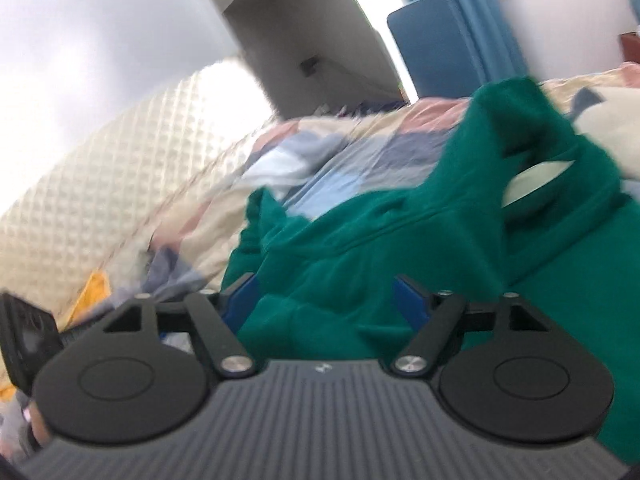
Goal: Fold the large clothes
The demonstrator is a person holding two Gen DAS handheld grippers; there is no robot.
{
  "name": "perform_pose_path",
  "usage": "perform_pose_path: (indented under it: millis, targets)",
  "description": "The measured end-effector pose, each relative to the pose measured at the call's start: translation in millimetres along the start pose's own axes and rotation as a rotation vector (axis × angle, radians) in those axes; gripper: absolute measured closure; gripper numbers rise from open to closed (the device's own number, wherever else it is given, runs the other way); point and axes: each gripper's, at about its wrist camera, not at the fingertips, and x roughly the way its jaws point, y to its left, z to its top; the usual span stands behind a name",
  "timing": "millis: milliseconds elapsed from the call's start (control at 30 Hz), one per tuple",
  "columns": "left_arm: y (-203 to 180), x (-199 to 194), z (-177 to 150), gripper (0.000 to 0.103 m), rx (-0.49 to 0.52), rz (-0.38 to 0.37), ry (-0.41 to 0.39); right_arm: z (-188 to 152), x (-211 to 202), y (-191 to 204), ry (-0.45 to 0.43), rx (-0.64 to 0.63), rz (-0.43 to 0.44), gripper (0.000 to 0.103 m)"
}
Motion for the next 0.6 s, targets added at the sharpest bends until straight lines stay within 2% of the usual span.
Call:
perform_pose_path:
  millis: [167, 267, 333, 400, 467, 600]
  targets:
    - [15.8, -17.9, 11.7, 0.038, -0.068, 0.016, -0.085, -30.8, 26.2, 22.4, 0.158, -0.147, 0.004, 0.063]
    - [20.5, -15.3, 12.3, 0.038, -0.101, -0.015, -0.030, -49.6, 38.9, 34.3, 0.260, -0.246, -0.044, 0.068]
    - [19.3, -7.0, 7.0, 0.039, -0.089, -0.002, 0.029, -59.1, 43.4, 38.2, 0.302, -0.286, -0.075, 0.068]
    - [16.9, 2.8, -0.4, 0.039, -0.069, 0.039, 0.074, -58.5, 41.8, 33.9, 0.301, -0.260, -0.073, 0.068]
    - [19.4, 12.0, -5.0, 0.039, -0.087, 0.048, 0.110, -52.1, 38.1, 30.6, 0.294, -0.210, -0.073, 0.068]
    - [26.6, 26.0, -4.6, 0.039, -0.105, 0.083, 0.117, -35.8, 13.8, 22.0, 0.203, -0.136, -0.038, 0.065]
